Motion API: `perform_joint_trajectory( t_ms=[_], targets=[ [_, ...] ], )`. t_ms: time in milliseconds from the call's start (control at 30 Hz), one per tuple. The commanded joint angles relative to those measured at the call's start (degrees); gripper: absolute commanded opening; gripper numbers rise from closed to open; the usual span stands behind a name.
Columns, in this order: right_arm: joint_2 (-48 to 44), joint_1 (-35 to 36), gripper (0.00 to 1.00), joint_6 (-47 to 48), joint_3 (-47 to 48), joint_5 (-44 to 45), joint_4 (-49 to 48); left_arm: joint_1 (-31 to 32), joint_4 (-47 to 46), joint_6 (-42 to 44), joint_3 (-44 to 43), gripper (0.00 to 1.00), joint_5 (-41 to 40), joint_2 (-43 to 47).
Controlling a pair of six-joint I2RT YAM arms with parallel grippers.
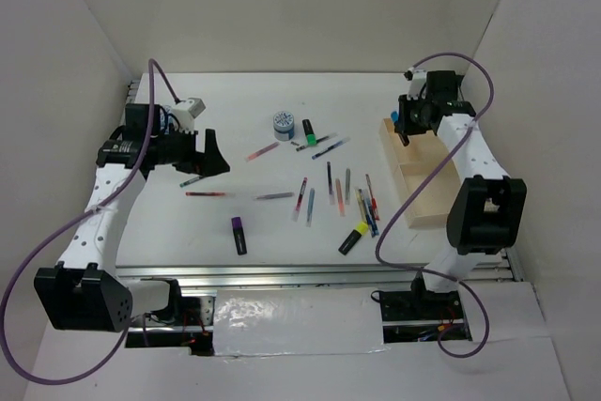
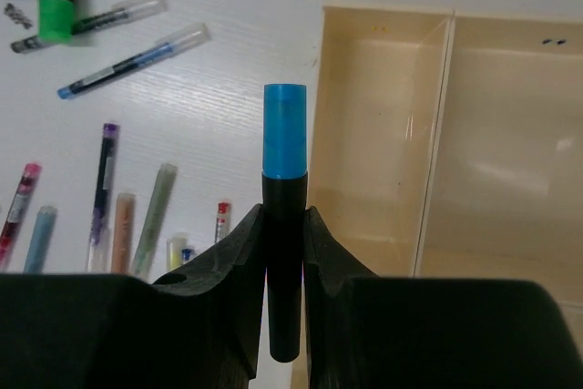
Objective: Sort the stationery into containers
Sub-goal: Place the pen in the storage box.
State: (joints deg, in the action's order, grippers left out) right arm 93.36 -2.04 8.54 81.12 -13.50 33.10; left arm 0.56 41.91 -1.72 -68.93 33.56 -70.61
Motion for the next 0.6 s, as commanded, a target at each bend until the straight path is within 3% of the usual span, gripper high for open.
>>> perform_joint_trajectory(
  t_ms=[0,567],
  targets=[
    [4.01,-1.56,0.0,-0.98,4.21,-2.24,-0.14,-0.29,-1.57,0.92,0.98,0.99,-2.0,0.38],
    [17.47,-2.79,0.05,1.31,10.81,1.28,-2.6,-0.29,-2.62,1.1,4.06,0.99,-5.44,-0.14]
  ],
)
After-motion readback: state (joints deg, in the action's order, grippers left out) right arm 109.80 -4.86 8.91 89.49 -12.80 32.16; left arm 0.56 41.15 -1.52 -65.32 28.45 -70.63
